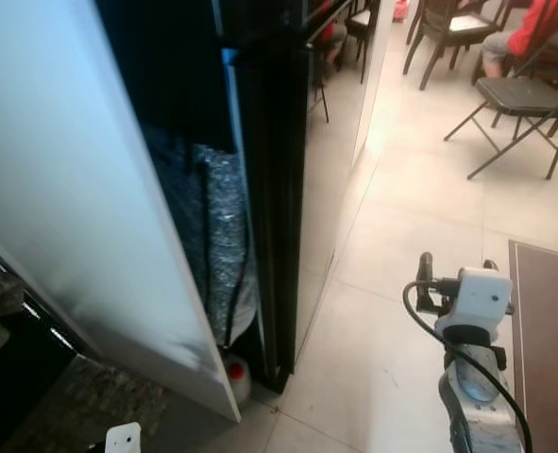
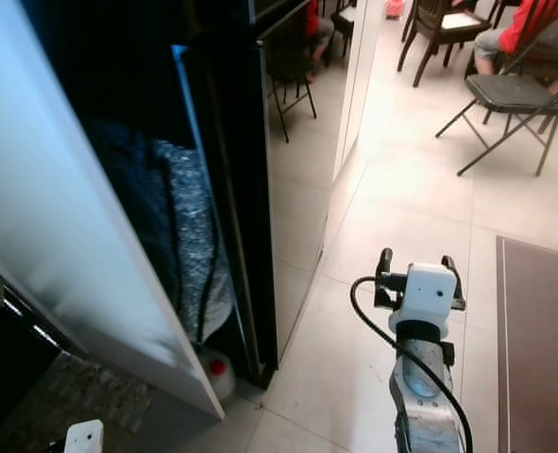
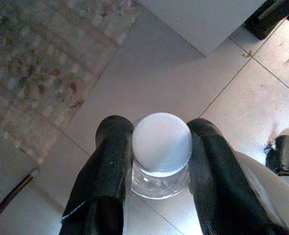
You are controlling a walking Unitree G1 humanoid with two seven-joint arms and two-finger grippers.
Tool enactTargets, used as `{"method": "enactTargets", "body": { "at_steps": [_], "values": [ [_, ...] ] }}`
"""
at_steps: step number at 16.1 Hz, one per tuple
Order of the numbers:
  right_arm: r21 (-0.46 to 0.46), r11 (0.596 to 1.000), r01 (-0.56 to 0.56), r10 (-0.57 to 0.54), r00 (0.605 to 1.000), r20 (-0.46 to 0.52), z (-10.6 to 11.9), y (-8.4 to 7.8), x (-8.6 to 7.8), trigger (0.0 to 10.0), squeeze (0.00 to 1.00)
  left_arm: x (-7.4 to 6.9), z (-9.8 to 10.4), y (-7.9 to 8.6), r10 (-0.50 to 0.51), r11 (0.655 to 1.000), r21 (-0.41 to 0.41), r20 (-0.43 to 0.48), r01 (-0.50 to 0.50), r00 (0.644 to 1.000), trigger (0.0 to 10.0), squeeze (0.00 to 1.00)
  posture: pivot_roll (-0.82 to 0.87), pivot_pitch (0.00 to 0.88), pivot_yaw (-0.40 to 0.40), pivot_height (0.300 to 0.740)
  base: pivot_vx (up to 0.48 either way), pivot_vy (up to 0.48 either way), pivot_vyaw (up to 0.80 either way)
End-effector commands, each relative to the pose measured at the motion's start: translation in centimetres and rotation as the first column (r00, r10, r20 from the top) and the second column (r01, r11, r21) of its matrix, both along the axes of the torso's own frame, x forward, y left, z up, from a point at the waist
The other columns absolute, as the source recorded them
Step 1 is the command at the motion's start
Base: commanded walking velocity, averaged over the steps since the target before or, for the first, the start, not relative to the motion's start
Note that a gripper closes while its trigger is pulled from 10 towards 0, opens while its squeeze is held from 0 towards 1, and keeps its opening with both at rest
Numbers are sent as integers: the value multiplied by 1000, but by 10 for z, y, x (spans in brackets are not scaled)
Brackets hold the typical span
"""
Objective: Restocking fridge
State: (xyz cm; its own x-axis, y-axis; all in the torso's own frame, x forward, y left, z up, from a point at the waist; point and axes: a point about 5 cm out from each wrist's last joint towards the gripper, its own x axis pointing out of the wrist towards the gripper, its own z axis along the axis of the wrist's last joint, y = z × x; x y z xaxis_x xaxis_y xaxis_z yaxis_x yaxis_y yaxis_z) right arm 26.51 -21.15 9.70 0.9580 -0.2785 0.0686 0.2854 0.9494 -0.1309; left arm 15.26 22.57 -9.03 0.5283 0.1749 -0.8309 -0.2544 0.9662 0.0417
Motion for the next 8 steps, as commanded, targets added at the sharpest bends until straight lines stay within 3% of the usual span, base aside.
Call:
{"method": "enactTargets", "body": {
  "at_steps": [1,8],
  "values": [
    [3,1000,-13,13,1000,23,7,5,4,10000,0,-3,0,3,-5,1000,9,-9,5,1000,10000,0,-171,0,55,740,0,281,0],
    [59,998,32,-32,999,2,3,2,4,10000,0,-2,0,4,-23,1000,9,-10,24,1000,10000,0,-176,0,62,740,0,278,0]
  ]
}}
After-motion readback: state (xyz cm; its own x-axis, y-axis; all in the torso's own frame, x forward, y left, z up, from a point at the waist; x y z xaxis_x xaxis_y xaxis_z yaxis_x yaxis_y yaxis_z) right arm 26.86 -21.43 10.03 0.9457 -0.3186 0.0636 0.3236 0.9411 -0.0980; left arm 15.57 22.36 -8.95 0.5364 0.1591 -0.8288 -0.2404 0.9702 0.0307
